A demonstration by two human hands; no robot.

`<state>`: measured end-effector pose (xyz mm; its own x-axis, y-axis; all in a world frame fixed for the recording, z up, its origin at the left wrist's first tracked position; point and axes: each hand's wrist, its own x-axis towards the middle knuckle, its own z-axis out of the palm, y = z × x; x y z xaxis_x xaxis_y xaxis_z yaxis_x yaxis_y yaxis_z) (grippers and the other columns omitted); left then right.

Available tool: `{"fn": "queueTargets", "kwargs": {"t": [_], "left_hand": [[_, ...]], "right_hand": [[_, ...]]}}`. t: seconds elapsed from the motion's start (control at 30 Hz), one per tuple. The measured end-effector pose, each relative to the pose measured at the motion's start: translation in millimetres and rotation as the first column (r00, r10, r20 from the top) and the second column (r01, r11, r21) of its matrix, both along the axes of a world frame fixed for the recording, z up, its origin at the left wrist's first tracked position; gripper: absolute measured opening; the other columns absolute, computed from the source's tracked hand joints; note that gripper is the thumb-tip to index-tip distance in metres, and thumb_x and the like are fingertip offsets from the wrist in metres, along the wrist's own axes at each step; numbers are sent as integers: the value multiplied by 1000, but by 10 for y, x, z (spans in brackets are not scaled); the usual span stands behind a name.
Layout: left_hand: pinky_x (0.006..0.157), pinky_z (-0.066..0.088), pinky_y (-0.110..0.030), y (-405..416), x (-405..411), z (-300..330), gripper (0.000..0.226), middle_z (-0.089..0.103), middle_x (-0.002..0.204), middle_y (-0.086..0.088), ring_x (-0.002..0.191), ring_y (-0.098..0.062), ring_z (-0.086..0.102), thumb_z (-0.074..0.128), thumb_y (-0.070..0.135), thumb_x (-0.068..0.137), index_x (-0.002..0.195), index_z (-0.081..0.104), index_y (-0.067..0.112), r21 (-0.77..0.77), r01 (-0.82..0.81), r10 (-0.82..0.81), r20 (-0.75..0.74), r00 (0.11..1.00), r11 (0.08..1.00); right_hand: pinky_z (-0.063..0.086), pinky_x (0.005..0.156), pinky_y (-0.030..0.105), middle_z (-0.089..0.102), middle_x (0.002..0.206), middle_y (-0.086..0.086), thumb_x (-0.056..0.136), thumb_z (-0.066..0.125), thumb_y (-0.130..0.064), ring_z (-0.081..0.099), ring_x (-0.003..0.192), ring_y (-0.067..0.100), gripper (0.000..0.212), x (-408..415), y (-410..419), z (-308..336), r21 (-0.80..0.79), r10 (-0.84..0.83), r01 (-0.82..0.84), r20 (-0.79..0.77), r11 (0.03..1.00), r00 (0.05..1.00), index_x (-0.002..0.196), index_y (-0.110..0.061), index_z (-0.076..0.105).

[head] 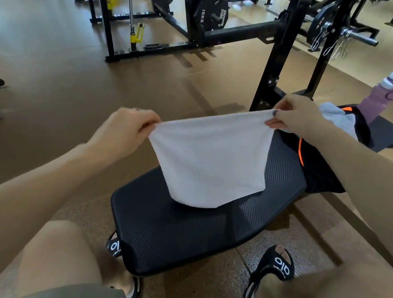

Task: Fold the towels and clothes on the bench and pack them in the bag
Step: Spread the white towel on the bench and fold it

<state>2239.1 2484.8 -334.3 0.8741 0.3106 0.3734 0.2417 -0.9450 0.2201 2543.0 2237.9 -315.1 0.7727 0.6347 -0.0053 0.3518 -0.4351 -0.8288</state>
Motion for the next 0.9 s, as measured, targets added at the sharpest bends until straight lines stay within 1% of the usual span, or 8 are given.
{"fn": "queueTargets", "kwargs": {"t": [0.17,0.27,0.33,0.4,0.5,0.6,0.73,0.9], "left_hand": [[79,54,-44,224,32,461,18,70,104,-9,89,-30,65,55,12,102,114,68,10,176,-56,23,186,982,983],[68,54,-40,9,-100,352,17,65,108,-7,82,-28,63,57,11,100,113,68,8,267,15,-60,158,986,964],[59,54,-38,-200,-198,8,15,63,104,-5,72,-29,63,58,12,98,108,69,11,259,60,-81,72,994,964],[52,53,-41,-399,-256,-446,13,62,98,-4,69,-31,63,58,15,95,105,67,15,224,117,-106,-61,993,967],[45,48,-37,-757,-293,-1148,14,61,89,-3,63,-28,62,69,10,87,100,69,15,143,224,-184,-249,951,964],[45,41,-30,-1162,-315,-1640,26,58,78,2,58,-20,58,83,11,70,90,68,19,118,317,-252,-378,891,941],[51,43,-31,-1506,-346,-1975,32,55,78,3,63,-18,56,82,11,67,91,63,21,112,397,-313,-440,842,911],[56,51,-31,-1604,-358,-2063,32,58,82,3,67,-18,58,79,8,69,94,63,21,95,406,-326,-447,833,909]], "right_hand": [[61,80,30,67,108,12,101,50,-7,73,88,14,10,97,518,104,125,-37,23,111,992,993,111,-8,54],[59,80,27,66,101,12,98,47,-4,71,89,18,10,92,475,-34,156,-23,-8,195,988,981,106,-6,53],[46,64,19,62,86,5,93,49,0,62,78,16,10,59,296,-330,29,28,-41,348,999,937,101,-3,55],[35,62,31,56,82,5,90,50,4,56,77,27,10,15,63,-757,-118,125,-78,470,990,874,95,-2,56],[43,63,41,51,95,11,89,52,4,55,80,36,12,-58,-322,-1472,-419,332,-99,532,903,779,92,-7,52],[45,56,40,53,96,9,77,67,5,58,76,32,26,-162,-722,-2021,-652,532,-58,561,756,634,94,-11,56],[42,54,39,55,85,10,59,68,8,56,71,32,32,-273,-1062,-2259,-677,595,-31,623,736,507,86,-7,58],[42,59,39,54,86,10,61,69,6,55,76,32,32,-291,-1166,-2298,-686,582,38,643,726,498,86,-9,57]]}}
